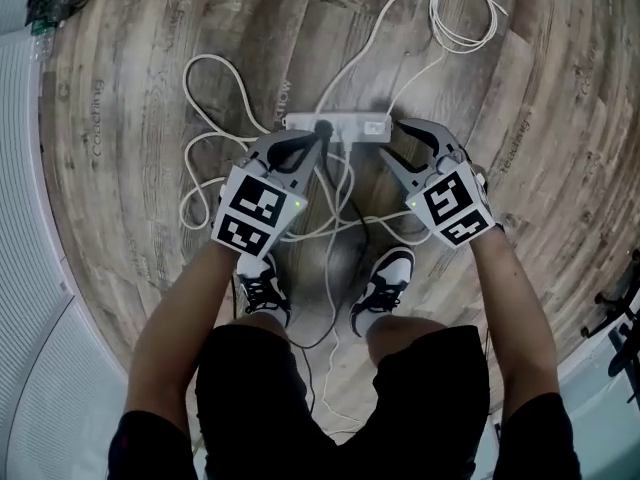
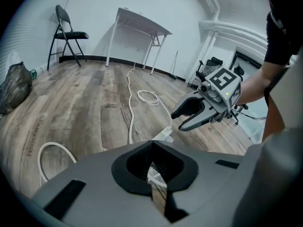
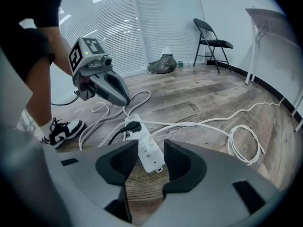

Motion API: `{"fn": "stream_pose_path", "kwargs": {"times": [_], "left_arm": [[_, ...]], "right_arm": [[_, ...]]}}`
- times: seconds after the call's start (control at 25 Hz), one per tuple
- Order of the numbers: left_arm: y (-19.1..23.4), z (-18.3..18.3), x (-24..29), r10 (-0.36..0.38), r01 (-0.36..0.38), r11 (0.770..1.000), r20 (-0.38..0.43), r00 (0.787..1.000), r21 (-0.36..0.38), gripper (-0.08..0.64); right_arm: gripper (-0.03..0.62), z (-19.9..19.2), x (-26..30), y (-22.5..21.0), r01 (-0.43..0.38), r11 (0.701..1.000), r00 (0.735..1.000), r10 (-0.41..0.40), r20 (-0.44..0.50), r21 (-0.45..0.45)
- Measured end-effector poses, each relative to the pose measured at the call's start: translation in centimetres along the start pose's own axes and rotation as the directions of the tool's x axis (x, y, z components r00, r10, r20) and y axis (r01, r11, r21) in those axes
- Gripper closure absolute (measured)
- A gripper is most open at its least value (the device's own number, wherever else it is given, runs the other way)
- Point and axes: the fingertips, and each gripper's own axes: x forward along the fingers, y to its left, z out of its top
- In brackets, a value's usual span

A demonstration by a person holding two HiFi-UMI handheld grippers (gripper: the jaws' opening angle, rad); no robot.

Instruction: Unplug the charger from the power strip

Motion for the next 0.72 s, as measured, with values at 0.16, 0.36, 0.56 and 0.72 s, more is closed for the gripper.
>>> {"fn": "stream_pose_path", "kwargs": {"times": [0.16, 0.36, 0.56, 0.72], "left_arm": [[1.3, -2.2, 3.1, -0.032, 0.032, 0.999, 0.003, 0.999, 0.006, 0.541], [0.8, -3.2, 4.9, -0.132, 0.132, 0.991, 0.015, 0.991, 0.024, 0.541], [0.8, -2.7, 5.5, -0.179, 0.179, 0.984, 0.013, 0.984, 0.022, 0.541], [0.7, -2.6, 5.6, -0.184, 0.184, 0.981, -0.01, 0.983, 0.055, 0.541]], "right_arm": [[0.419, -0.7, 3.6, -0.2, -0.049, 0.99, 0.999, 0.046, -0.021, -0.136], [0.419, -1.5, 5.0, 0.4, -0.137, 0.96, 0.991, 0.13, -0.042, -0.246], [0.47, -1.4, 5.4, 0.6, -0.174, 0.938, 0.983, 0.181, -0.004, -0.3], [0.48, -1.2, 5.4, 0.6, -0.17, 0.924, 0.984, 0.18, -0.002, -0.342]]}}
